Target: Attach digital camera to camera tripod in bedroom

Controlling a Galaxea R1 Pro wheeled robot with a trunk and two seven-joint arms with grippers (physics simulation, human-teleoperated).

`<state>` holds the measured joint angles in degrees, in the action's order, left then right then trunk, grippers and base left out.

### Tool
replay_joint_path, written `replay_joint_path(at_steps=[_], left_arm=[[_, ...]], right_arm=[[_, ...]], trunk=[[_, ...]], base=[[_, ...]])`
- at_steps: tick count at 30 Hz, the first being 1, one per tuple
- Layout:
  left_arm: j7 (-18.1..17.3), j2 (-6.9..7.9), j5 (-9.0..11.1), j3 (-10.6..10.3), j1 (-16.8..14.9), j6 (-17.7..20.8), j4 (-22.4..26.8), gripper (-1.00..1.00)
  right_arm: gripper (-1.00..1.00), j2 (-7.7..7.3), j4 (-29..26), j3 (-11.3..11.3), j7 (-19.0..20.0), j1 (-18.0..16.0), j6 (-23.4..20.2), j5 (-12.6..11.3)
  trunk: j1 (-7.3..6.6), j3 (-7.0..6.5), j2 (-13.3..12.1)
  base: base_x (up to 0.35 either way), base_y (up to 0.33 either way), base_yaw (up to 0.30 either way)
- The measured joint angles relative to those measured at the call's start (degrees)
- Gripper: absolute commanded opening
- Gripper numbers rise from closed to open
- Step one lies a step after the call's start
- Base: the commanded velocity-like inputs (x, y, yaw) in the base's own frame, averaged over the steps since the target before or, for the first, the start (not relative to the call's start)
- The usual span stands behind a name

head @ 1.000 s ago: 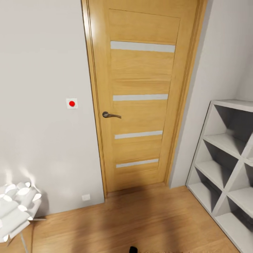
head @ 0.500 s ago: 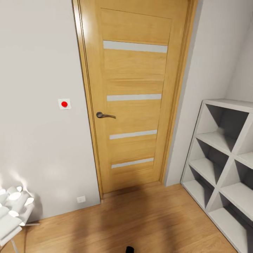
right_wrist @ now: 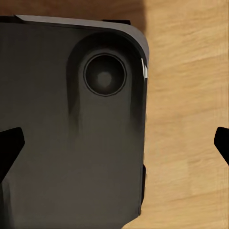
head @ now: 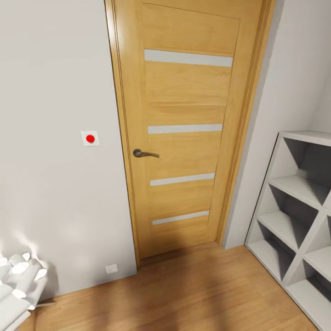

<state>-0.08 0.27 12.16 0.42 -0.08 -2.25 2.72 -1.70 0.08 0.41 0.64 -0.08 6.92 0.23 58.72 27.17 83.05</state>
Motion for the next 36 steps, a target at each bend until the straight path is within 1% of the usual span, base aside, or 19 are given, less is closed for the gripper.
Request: replay_joint_path(at_steps=[13,20,27,36], left_arm=[[0.0,0.0,0.0,0.0,0.0,0.1,0.0,1.0],[0.0,0.0,0.0,0.0,0.0,0.0,0.0,1.0],[0.0,0.0,0.0,0.0,0.0,0.0,0.0,1.0],[0.0,0.0,0.0,0.0,0.0,0.0,0.0,1.0]], right_arm=[[1.0,-0.05,0.0,0.0,0.1,0.0,0.0,0.0],[1.0,0.28,0.0,-0.1,-0.1,0.0,0.0,0.0],[1.0,0.51,0.0,-0.2,-0.4,0.0,0.0,-0.1],[1.0,0.41,0.0,-0.2,-0.5,0.0,0.0,-0.1]], trunk=[[0.01,0.0,0.0],[0.01,0.0,0.0],[0.01,0.0,0.0],[0.01,0.0,0.0]], base=[[0.016,0.016,0.0],[0.0,0.0,-0.019],[0.0,0.0,-0.177],[0.0,0.0,-0.231]])
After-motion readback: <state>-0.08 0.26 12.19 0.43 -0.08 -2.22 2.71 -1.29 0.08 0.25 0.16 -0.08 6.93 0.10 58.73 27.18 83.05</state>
